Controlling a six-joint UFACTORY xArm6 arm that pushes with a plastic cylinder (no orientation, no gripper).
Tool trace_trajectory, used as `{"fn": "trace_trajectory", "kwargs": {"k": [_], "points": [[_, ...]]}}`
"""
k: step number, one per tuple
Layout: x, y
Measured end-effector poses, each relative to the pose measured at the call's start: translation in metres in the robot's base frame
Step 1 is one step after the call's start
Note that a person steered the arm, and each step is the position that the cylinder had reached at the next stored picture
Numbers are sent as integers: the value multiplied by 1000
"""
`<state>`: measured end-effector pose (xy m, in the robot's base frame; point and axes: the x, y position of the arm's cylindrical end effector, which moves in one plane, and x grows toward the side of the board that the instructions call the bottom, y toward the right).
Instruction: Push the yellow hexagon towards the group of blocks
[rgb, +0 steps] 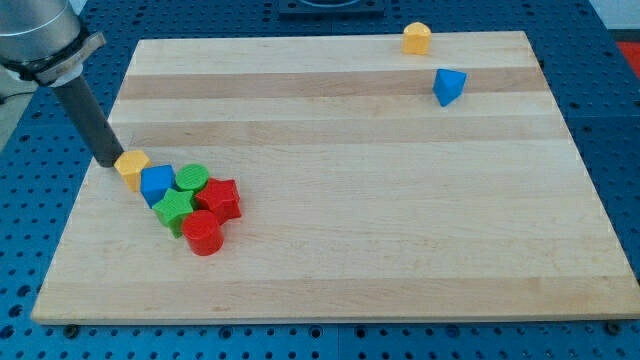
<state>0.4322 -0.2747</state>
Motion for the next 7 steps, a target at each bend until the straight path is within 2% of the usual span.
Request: {"fn": "trace_trajectory", "kwargs": {"k": [1,2,4,5,6,7], "points": [[-41,15],[-62,46],[4,49],[20,39],[28,38],[0,-5]]}}
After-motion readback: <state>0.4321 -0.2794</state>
